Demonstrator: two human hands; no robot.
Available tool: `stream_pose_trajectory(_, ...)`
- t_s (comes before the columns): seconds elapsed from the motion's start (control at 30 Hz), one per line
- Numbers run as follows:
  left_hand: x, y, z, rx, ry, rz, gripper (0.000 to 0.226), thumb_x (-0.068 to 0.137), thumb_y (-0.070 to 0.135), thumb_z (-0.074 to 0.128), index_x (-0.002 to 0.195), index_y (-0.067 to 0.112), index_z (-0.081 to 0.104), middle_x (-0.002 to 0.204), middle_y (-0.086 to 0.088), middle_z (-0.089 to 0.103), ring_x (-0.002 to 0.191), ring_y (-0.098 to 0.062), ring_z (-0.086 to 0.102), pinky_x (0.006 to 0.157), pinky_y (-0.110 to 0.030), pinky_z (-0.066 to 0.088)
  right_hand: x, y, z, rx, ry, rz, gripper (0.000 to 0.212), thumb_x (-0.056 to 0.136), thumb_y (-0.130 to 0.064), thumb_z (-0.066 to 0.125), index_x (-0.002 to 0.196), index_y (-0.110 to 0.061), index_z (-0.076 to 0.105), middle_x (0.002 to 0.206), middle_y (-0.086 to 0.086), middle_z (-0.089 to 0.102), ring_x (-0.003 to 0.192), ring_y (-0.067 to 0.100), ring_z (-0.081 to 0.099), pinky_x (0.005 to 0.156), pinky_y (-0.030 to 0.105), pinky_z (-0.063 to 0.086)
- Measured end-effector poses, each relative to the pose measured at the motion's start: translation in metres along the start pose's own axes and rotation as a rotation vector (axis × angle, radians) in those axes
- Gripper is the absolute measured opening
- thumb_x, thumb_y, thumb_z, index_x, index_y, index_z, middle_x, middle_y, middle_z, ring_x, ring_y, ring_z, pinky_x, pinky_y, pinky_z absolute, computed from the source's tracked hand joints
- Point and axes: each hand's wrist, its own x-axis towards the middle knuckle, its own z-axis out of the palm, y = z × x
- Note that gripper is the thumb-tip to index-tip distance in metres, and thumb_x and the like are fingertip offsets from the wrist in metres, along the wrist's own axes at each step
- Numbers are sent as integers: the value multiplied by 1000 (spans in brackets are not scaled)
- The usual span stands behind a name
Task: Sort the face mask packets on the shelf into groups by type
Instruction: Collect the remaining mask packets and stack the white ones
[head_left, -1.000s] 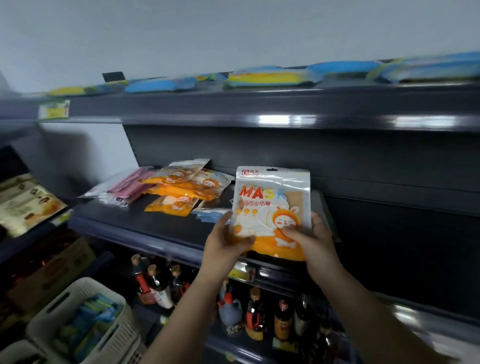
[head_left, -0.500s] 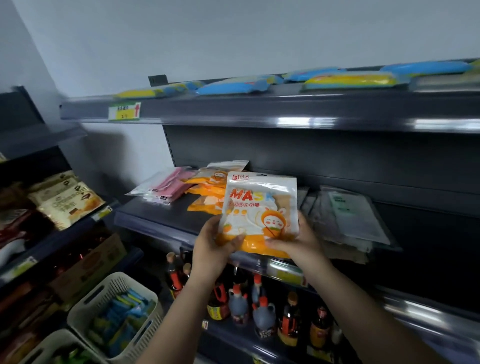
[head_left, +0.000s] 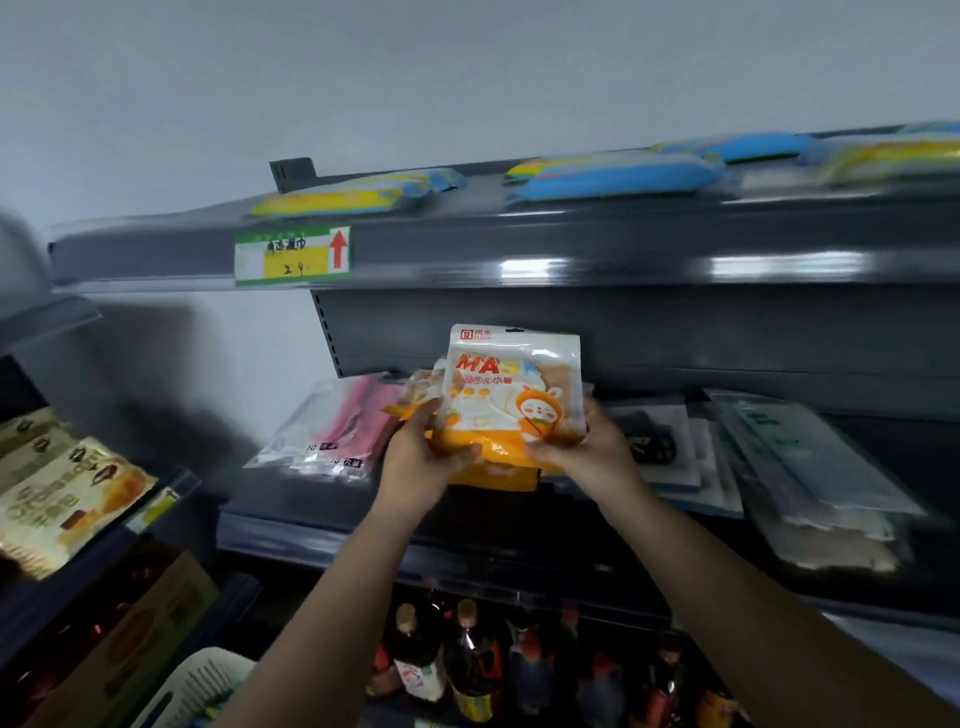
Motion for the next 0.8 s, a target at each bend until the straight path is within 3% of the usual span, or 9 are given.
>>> stream_pose_trajectory(0.07, 20, -4, -8, 43, 1, 36, 69, 74, 6, 77, 134, 6, 44, 112, -2, 55, 113, -26, 57, 94, -34, 48, 13, -3, 12, -19, -7, 9, 72, 61, -7, 83, 125, -22, 54, 117, 0, 66, 107, 20, 63, 93, 45, 53)
stream_pose_trajectory(0.23, 63, -4, -19, 113, -13, 77, 57, 79, 8, 73, 130, 5, 48, 110, 1, 57, 103, -13, 55, 79, -15, 42, 42, -14, 32, -111, 50, 18, 68, 65, -16, 83, 126, -20, 54, 118, 4, 65, 107, 24, 63, 94, 46, 51)
stream_pose_trajectory(0.4, 91, -11, -19, 424, -7, 45, 53, 85, 34, 65, 131, 12, 48, 125, -14, 61, 116, -33, 55, 90, -34, 43, 61, -22, 39, -255, 55, 62, 50, 77, -32, 75, 121, -15, 57, 116, 2, 62, 109, 19, 58, 91, 29, 45)
stream_pose_trajectory(0.5, 89, -16, -19, 595, 0, 84, 54, 87, 38, 60, 134, 16, 46, 137, -10, 51, 127, -32, 42, 100, -38, 35, 64, -19, 38, -322, 66, 38, 54, 79, -34, 74, 125, -15, 54, 119, 0, 59, 113, 16, 55, 87, 23, 40)
stream_pose_trajectory(0.57, 86, -19, -17, 664, -9, 127, 54, 89, 38, 57, 137, 18, 43, 141, -7, 46, 130, -31, 37, 103, -39, 31, 60, -18, 34, -348, 83, -2, 53, 79, -30, 73, 126, -14, 54, 116, 0, 58, 106, 12, 52, 84, 20, 36)
stream_pose_trajectory(0.73, 75, -14, 1, 792, -51, 249, 54, 85, 31, 59, 135, 17, 45, 143, -7, 44, 130, -34, 36, 106, -45, 29, 53, -11, 18, -568, 64, -112, 48, 83, -32, 68, 125, -12, 54, 114, -1, 54, 110, 15, 52, 84, 20, 37)
stream_pose_trajectory(0.8, 67, -7, 13, 847, -48, 338, 51, 82, 30, 61, 130, 15, 51, 139, -8, 48, 129, -35, 38, 107, -47, 27, 49, -7, 8, -729, 64, -184, 47, 85, -31, 64, 128, -13, 52, 124, 5, 55, 116, 21, 52, 91, 26, 42)
